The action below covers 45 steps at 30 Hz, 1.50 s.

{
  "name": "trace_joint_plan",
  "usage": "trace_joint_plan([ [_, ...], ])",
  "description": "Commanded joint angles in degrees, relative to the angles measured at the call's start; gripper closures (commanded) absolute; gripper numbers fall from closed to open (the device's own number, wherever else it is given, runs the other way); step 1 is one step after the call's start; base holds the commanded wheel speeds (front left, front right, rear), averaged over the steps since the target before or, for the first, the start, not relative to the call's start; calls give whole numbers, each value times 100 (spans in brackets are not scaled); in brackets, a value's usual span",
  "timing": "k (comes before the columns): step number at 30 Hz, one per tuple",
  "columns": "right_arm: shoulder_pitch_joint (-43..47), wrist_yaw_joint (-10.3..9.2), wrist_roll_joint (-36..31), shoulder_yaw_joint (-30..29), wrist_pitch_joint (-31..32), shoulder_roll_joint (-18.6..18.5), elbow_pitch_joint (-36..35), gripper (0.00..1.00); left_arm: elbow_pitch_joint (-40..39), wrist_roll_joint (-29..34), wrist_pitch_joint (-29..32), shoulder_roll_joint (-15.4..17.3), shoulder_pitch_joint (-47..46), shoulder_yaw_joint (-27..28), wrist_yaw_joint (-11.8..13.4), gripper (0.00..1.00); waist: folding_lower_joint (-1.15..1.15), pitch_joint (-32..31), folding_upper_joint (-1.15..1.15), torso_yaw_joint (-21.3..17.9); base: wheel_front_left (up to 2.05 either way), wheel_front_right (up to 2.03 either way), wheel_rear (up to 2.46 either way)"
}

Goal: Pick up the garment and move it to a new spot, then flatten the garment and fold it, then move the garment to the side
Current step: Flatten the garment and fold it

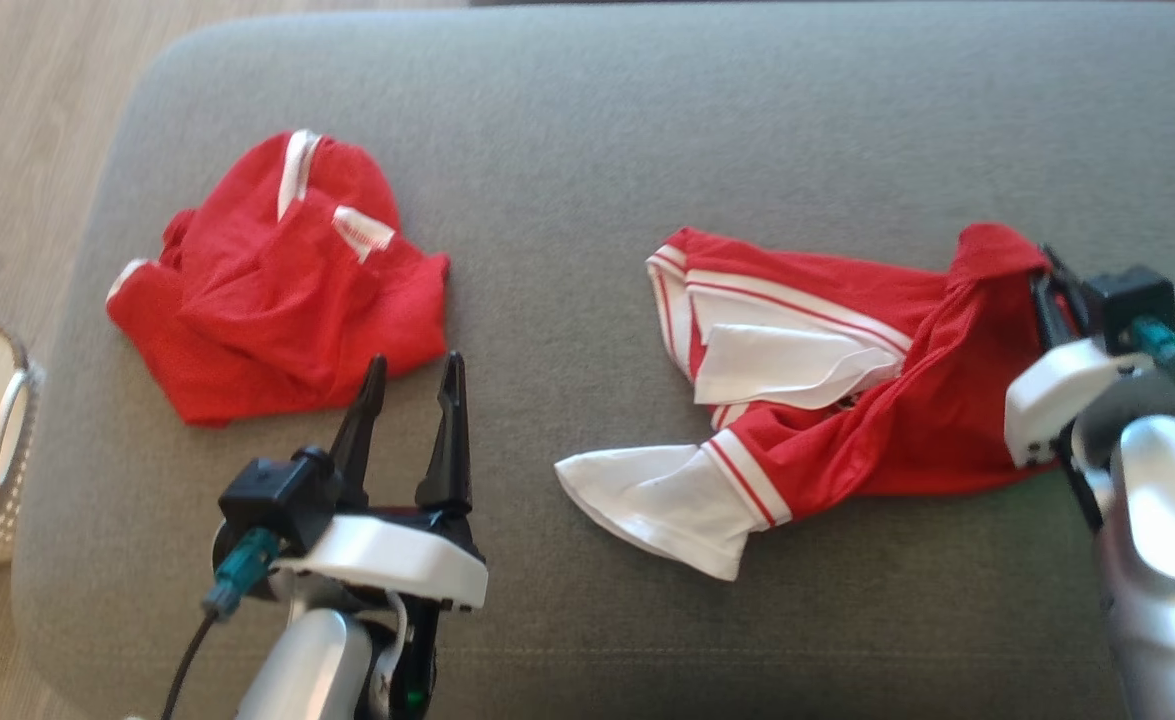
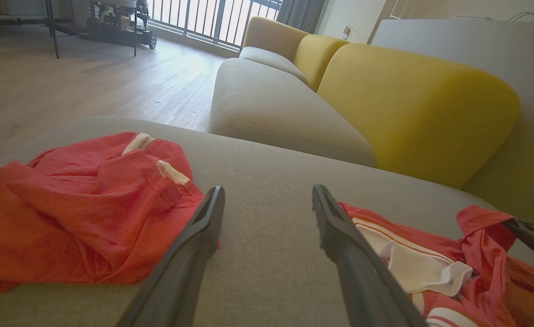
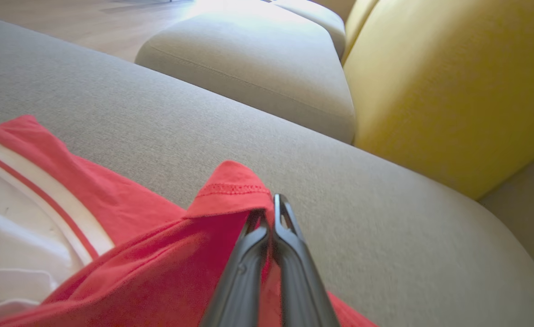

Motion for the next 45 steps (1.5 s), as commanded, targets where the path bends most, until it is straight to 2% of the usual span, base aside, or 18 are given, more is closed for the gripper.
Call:
trace_joint_plan([
  [1,128,-2,228,173,122,-12,-256,100,-159,13,-70,11,-31,170,5,0,0,-208,0,-175,0,0,0],
  [6,993,-2,1147,421,1014,-208,-1178,100,-160,15,-70,11,112,208,37,0,0,-436,0,-464,0,0,0],
  [11,2225,-2,2154,808,2229,-510,-2602,100,-146,50,-70,11,194,257,19,0,0,-529,0,-771,0,0,0],
  [15,3102,-2,2907,854,3127,-635,-3787,100,-136,76,-70,11,214,301,2,0,0,-556,0,-985,0,0,0],
  [21,3650,-2,3253,632,3602,-511,-4687,100,-5,167,-70,11,231,273,-41,0,0,-585,0,-1144,0,0,0],
  [26,3701,-2,3239,547,3517,-310,-4861,100,350,400,-70,11,248,177,-143,0,0,-586,0,-1170,0,0,0],
  [33,3625,-2,3146,482,3308,-207,-4719,100,1340,916,-70,11,187,-64,-295,0,0,-571,0,-1182,0,0,0],
  [45,3541,-2,3073,545,3207,-124,-4616,100,2658,1584,-70,58,-363,-187,-183,0,0,-479,0,-1284,0,0,0],
])
